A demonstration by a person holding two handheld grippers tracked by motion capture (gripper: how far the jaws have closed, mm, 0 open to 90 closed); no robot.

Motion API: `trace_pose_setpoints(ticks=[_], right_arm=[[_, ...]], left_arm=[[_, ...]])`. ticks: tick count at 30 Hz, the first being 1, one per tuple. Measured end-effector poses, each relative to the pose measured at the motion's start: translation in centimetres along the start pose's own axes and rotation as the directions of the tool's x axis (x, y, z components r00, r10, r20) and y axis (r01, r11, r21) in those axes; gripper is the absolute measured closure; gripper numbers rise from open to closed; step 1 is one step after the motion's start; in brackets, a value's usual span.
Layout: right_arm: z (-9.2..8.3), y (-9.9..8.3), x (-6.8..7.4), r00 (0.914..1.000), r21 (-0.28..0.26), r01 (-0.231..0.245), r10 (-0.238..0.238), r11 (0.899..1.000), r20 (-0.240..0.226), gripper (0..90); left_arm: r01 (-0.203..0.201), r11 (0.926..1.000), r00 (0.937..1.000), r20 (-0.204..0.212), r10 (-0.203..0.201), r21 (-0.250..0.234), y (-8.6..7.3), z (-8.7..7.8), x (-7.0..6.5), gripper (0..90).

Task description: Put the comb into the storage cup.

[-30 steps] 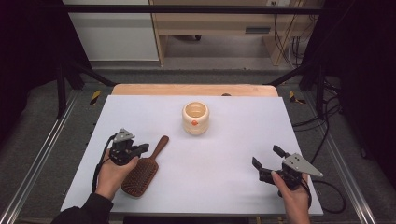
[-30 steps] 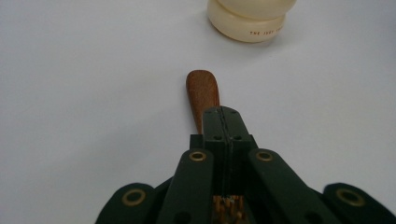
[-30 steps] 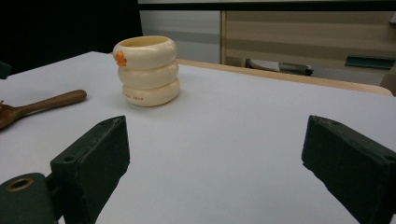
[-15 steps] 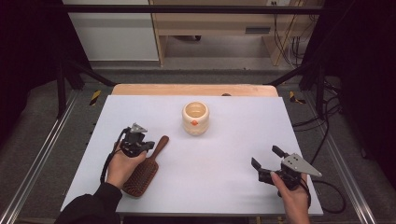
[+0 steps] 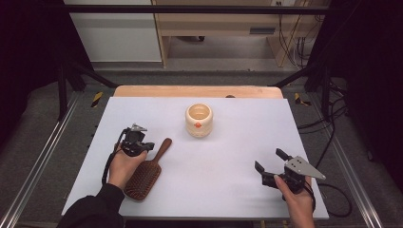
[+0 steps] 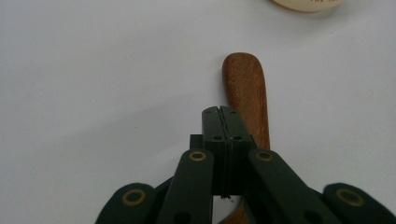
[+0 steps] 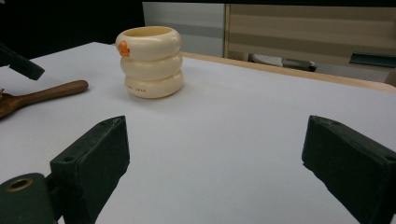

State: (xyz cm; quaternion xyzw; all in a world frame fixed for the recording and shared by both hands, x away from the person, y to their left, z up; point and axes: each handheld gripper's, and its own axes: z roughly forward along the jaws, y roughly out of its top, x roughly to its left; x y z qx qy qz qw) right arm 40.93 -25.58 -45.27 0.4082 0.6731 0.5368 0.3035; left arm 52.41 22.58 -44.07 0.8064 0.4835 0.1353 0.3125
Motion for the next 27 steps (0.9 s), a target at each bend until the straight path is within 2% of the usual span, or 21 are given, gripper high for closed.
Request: trace_pose_setpoints(ticks=[9,15,27], right_arm=[[0.0,0.0,0.1,0.9999,0.004,0.011,-0.011,1.000,-0.001,7.7],[0.0,0.0,0.2,0.9999,0.004,0.013,-0.013,1.000,-0.005,7.7],[0.0,0.0,0.2,0.9999,0.003,0.012,-0.012,1.000,-0.006,7.6]], left_arm=[[-0.031,0.9986,0.9995,0.010,0.031,0.043,-0.1,0.7,0.2,89.7],[-0.031,0.9978,0.9995,0.013,0.030,0.059,0.0,1.0,0.1,89.7],[-0.056,0.9925,0.9980,0.034,0.053,0.108,0.2,1.7,-0.4,89.7]])
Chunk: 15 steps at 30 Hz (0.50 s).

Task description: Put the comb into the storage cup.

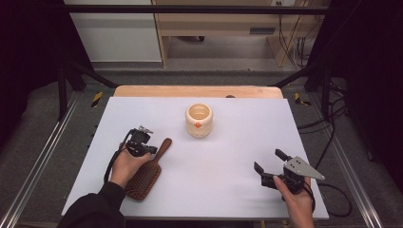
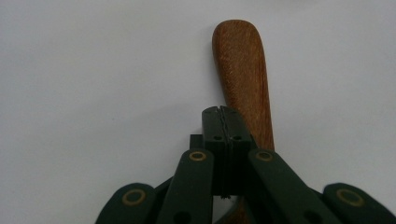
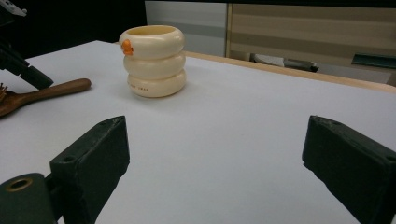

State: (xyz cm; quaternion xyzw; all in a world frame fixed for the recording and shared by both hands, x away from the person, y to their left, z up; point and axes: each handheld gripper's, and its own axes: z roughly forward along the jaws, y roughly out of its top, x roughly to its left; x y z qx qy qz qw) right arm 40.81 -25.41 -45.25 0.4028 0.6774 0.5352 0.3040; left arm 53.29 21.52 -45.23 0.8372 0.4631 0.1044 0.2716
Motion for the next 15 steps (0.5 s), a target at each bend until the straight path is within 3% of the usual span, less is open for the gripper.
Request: trace_pose_setpoints(ticks=[15], right_arm=[[0.0,0.0,0.1,1.0000,-0.001,0.000,0.000,1.000,-0.004,7.6]], left_arm=[[-0.070,0.9968,0.9974,-0.014,0.070,0.039,0.8,0.5,-1.6,89.7]])
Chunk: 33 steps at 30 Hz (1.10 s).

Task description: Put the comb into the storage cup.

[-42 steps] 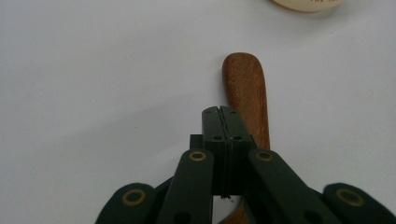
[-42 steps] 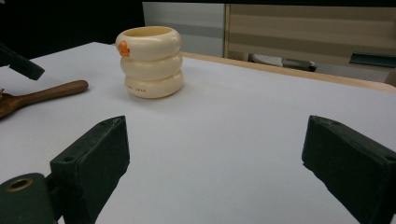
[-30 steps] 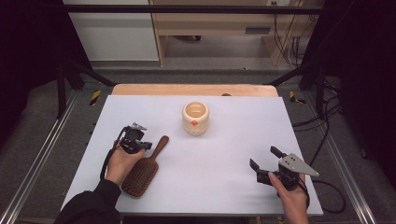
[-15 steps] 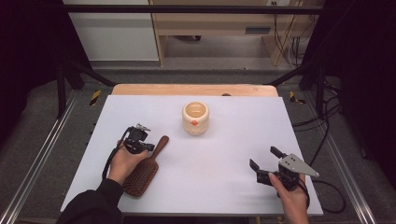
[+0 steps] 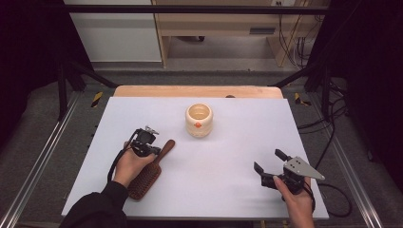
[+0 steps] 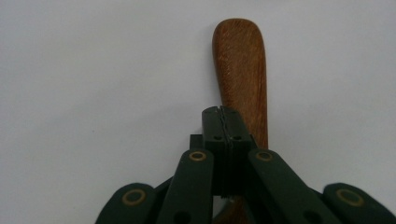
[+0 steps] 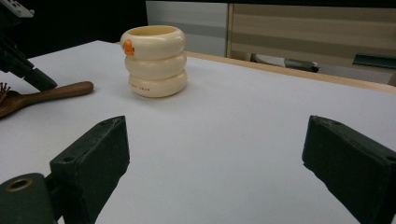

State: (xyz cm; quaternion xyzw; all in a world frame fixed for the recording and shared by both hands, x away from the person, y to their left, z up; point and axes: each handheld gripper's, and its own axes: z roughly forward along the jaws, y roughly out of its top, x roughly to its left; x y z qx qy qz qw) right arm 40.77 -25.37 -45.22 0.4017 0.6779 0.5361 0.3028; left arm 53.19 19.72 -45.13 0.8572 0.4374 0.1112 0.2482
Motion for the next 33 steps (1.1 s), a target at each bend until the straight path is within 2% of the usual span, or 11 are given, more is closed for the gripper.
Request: trace_pose_setpoints(ticks=[11,23,33], right_arm=[[0.0,0.0,0.0,1.0000,0.002,0.001,-0.001,1.000,-0.001,7.5],[0.0,0.0,0.0,1.0000,0.004,-0.002,0.002,1.000,-0.001,7.5],[0.0,0.0,0.0,1.0000,0.005,-0.001,0.001,1.000,-0.002,7.5]], left_arm=[[-0.065,0.9973,0.9973,0.037,0.064,0.035,0.3,0.3,-2.0,89.7],[-0.103,0.9944,0.9921,0.073,0.101,0.022,0.0,0.1,-4.0,89.7],[-0.104,0.9946,0.9909,0.087,0.103,0.008,-0.6,-0.1,-4.4,89.7]])
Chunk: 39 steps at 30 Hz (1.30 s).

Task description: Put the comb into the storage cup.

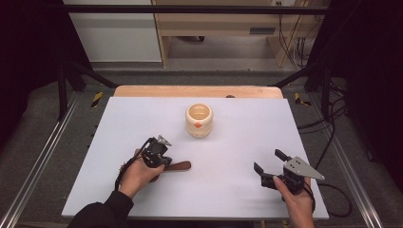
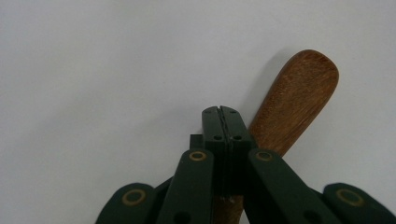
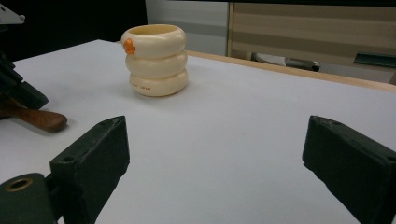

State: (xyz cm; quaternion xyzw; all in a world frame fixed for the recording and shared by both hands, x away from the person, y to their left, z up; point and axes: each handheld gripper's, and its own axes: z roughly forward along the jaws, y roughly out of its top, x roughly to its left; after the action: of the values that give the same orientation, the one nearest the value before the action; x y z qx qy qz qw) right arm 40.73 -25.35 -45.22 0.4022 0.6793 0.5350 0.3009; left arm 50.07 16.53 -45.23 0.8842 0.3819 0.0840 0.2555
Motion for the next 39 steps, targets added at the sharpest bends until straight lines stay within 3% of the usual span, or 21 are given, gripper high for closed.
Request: trace_pose_setpoints(ticks=[21,36,39], right_arm=[[0.0,0.0,0.1,1.0000,0.003,-0.002,0.002,1.000,-0.001,7.5],[0.1,0.0,0.1,1.0000,0.006,0.000,0.000,1.000,-0.002,7.5],[0.1,0.0,0.1,1.0000,0.005,-0.001,0.001,1.000,-0.003,7.4]], left_arm=[[-0.008,0.9994,0.9997,0.025,0.009,-0.033,-2.0,-0.8,-1.0,89.7],[-0.017,0.9984,0.9978,0.063,0.020,-0.053,-3.4,-1.3,-2.5,89.7],[-0.004,0.9980,0.9972,0.074,0.009,-0.063,-4.0,-1.6,-2.5,89.7]])
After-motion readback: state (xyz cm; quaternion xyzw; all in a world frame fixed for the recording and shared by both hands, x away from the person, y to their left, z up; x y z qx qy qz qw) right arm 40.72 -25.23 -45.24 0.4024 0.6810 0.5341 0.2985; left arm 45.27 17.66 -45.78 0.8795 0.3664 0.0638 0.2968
